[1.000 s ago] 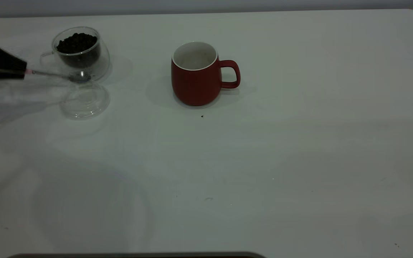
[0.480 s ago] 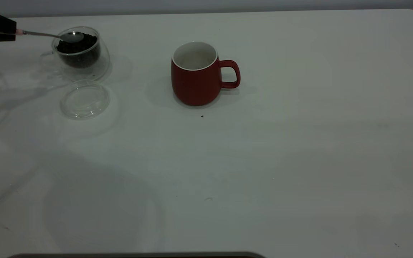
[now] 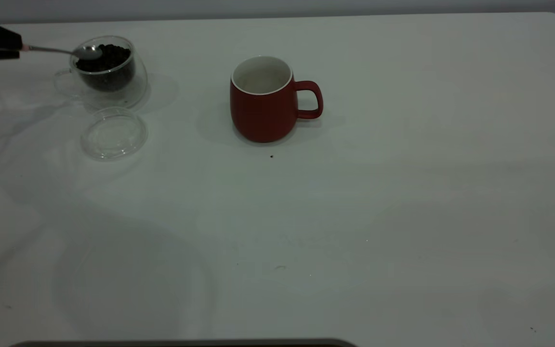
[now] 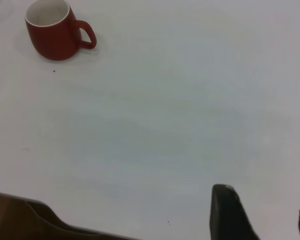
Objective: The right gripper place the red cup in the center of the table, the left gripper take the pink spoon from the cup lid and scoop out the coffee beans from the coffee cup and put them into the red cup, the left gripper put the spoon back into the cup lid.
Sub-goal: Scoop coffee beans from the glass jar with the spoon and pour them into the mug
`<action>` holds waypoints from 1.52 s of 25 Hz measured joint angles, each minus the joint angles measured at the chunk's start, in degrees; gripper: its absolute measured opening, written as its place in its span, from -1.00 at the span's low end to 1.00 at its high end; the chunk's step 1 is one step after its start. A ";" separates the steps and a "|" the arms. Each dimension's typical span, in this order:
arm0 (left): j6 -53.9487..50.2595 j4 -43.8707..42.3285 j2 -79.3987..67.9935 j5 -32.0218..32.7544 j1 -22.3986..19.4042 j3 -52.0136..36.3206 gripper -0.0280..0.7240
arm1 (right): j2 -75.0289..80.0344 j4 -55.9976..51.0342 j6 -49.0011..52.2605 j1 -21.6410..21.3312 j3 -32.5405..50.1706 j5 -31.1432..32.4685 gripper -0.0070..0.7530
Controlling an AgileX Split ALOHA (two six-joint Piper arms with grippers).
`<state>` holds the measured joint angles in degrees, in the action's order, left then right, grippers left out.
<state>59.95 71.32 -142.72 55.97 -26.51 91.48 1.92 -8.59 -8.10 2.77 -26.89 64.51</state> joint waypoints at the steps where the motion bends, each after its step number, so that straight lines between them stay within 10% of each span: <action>1: 0.05 0.11 -0.44 -0.01 0.00 0.00 -0.62 | 0.00 0.00 0.00 0.00 0.00 0.00 -0.01; 38: -4.80 1.45 -4.13 5.19 0.05 0.04 -0.62 | 0.00 0.00 0.00 0.00 0.00 0.00 -0.01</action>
<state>55.15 72.77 -146.85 61.16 -26.46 91.52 1.92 -8.59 -8.10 2.77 -26.89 64.51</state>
